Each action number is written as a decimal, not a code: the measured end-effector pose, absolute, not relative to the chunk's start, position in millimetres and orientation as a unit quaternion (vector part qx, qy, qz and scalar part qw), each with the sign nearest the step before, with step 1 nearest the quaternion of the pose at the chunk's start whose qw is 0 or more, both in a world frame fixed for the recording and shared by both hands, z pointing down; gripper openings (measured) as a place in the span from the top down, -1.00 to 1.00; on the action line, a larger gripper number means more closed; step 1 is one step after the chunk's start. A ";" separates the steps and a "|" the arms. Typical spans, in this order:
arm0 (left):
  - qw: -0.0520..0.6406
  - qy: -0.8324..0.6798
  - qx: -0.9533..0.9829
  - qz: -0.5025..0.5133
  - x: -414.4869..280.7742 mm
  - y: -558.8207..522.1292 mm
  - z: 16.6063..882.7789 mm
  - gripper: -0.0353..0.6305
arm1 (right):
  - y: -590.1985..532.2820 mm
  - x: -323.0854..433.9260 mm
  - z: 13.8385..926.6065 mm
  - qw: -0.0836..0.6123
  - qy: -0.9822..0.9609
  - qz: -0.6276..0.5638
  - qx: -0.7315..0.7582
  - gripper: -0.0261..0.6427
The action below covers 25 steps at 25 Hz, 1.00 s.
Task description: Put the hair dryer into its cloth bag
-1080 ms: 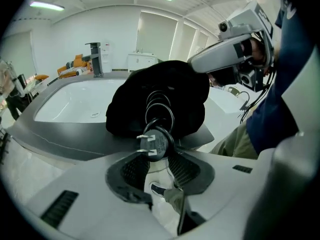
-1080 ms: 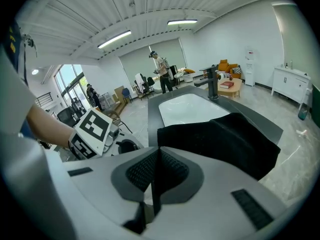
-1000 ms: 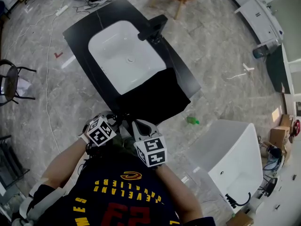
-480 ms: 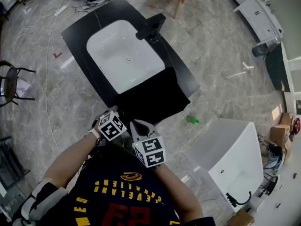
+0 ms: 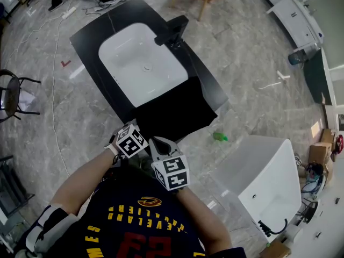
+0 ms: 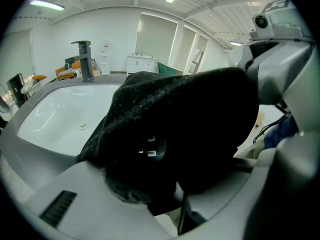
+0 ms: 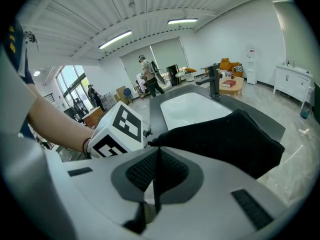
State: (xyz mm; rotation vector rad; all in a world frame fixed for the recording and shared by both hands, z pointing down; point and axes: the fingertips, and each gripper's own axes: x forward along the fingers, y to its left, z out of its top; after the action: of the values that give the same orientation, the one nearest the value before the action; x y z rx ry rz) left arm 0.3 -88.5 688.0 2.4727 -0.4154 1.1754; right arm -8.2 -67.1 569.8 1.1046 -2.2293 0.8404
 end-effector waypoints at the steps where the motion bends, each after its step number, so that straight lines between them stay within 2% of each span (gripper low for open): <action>1: 0.187 -0.146 0.879 0.414 0.8 -87.7 687.7 0.53 | -67.1 -8.7 570.1 0.255 -0.821 0.309 0.406 0.88; 5: 0.173 -0.142 0.881 0.417 -7.3 -82.7 684.7 0.45 | -65.6 -10.6 572.7 0.259 -0.822 0.308 0.403 0.88; 9: 0.179 -0.162 0.877 0.416 -47.3 -77.7 676.1 0.42 | -65.5 -12.1 576.9 0.267 -0.823 0.306 0.397 0.88; 15: 0.174 -0.259 0.864 0.394 -126.3 -97.5 641.8 0.42 | -56.5 -27.3 607.4 0.331 -0.831 0.286 0.345 0.86; 17: 0.161 -0.304 0.857 0.384 -149.2 -111.3 620.4 0.42 | -52.8 -30.1 613.0 0.345 -0.829 0.278 0.340 0.58; 18: 0.153 -0.329 0.852 0.377 -160.7 -120.1 609.2 0.42 | -53.0 -29.7 612.1 0.345 -0.828 0.277 0.344 0.53; 21: 0.134 -0.403 0.834 0.353 -194.1 -150.8 577.3 0.42 | -65.7 -16.2 590.2 0.315 -0.822 0.276 0.386 0.52; 25: 0.131 -0.447 0.834 0.296 -203.2 -180.6 532.9 0.42 | -91.7 8.7 545.0 0.235 -0.820 0.275 0.444 0.53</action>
State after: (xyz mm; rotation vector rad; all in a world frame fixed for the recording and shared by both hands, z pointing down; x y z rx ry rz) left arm -203.2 -180.6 532.9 2.4234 -1.2971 0.8591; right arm 8.7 -91.7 545.0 1.2183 -2.2494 0.7536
